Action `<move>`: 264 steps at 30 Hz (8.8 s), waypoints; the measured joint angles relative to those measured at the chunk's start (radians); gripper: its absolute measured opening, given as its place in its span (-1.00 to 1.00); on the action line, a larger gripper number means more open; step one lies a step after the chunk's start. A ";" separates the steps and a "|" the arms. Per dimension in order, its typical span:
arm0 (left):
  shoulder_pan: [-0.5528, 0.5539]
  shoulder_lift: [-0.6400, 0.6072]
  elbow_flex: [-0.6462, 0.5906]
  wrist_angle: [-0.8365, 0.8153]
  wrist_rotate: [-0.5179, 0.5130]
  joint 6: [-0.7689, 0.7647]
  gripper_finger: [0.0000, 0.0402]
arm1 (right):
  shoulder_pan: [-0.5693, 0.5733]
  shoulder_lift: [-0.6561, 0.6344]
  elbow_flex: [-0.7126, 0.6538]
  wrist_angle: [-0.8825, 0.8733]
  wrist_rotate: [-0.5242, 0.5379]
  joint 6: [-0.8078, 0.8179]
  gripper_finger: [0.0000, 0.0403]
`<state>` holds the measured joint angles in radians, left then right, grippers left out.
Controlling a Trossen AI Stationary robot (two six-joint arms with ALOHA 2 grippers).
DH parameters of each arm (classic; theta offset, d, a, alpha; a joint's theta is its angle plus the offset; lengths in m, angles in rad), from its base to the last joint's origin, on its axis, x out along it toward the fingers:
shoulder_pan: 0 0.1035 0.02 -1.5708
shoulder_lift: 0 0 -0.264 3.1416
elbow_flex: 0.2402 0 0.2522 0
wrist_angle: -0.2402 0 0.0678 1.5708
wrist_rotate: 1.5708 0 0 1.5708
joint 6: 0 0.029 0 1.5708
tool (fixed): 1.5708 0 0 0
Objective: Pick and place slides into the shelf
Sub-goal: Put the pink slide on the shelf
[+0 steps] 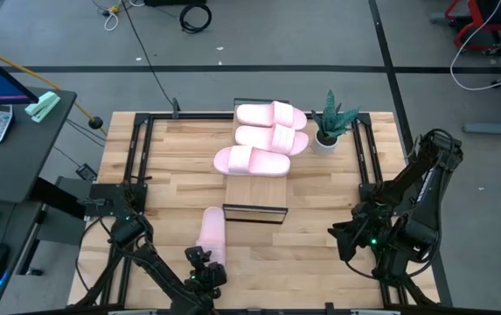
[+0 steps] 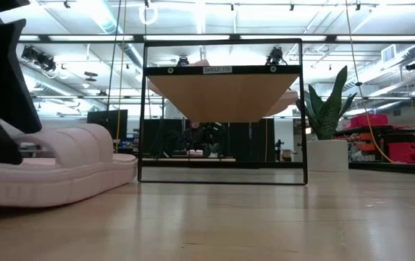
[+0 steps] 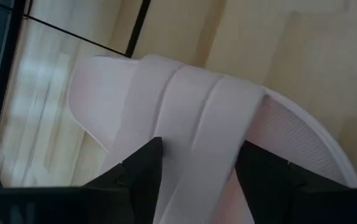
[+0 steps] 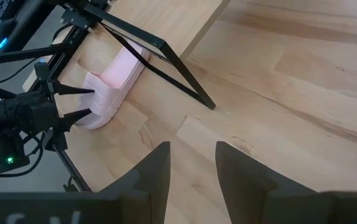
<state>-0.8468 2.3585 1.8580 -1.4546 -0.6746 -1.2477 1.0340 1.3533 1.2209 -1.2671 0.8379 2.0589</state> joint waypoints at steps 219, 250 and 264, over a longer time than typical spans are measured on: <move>0.848 -1.236 -0.953 1.316 0.612 2.048 -0.97 | -0.229 0.000 0.000 0.032 -0.048 -0.089 -0.38; 0.790 -1.236 -0.953 1.125 0.535 2.082 -0.82 | -0.229 0.000 0.000 0.031 -0.051 -0.092 -0.38; 0.768 -1.232 -0.953 1.130 0.488 2.073 -0.88 | -0.229 0.000 0.000 0.036 -0.050 -0.099 -0.38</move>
<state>-0.0788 1.1267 0.9051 -0.3250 -0.1862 0.8252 0.8051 1.3529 1.2209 -1.2310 0.7876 1.9598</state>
